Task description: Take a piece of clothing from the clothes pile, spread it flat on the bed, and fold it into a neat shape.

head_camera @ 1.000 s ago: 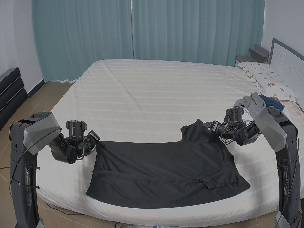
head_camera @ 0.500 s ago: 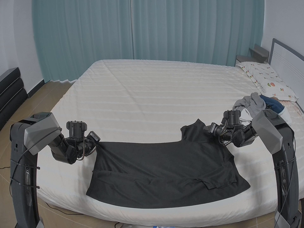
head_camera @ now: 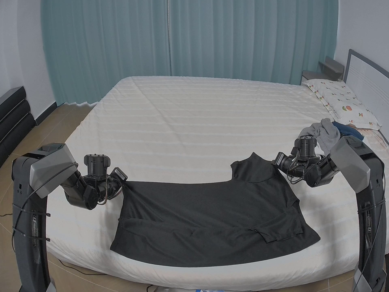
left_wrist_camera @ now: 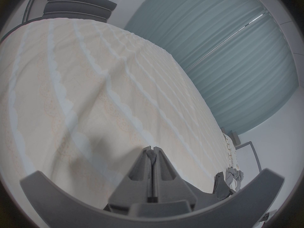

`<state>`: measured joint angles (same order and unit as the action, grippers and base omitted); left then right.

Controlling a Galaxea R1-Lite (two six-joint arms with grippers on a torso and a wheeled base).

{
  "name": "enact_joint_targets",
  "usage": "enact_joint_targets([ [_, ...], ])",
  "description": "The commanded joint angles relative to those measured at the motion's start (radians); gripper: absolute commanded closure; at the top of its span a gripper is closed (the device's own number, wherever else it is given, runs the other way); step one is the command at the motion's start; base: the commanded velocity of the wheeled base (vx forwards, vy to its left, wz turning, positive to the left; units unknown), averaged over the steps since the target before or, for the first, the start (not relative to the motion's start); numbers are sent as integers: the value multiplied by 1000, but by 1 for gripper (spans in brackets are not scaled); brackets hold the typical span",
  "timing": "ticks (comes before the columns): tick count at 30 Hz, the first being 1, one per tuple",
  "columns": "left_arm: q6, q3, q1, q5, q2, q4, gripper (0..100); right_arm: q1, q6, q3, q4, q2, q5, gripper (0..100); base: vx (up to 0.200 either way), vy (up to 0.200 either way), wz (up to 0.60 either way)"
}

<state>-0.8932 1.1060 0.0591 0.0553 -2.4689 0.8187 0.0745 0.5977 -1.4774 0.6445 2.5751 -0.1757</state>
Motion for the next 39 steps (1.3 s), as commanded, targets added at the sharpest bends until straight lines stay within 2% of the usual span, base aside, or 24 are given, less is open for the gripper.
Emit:
enact_joint_targets([
  [1,-1,-1,-2,0,5,0,100,-16,10,42,12,-52,-19,100,0,0,0],
  [11,-1,-5,-10,-2,16,3,100,-35,34,78,61,-67,-22,100,0,0,0],
  [16,2,-57,-24,5,65,13,100,-62,65,166,119,-124,-65,100,0,0,0],
  [19,3,-61,-24,5,68,23,100,-78,102,229,207,-151,-91,100,0,0,0],
  [24,8,-86,-22,5,71,71,100,-102,105,313,265,-179,-151,100,0,0,0],
  [28,14,-120,-21,24,76,117,100,-108,102,352,279,-184,-156,100,0,0,0],
  [35,80,-187,-22,61,107,140,100,-108,100,424,300,-217,-208,100,0,0,0],
  [39,158,-248,-21,61,117,204,100,-120,93,479,297,-262,-241,100,0,0,0],
])
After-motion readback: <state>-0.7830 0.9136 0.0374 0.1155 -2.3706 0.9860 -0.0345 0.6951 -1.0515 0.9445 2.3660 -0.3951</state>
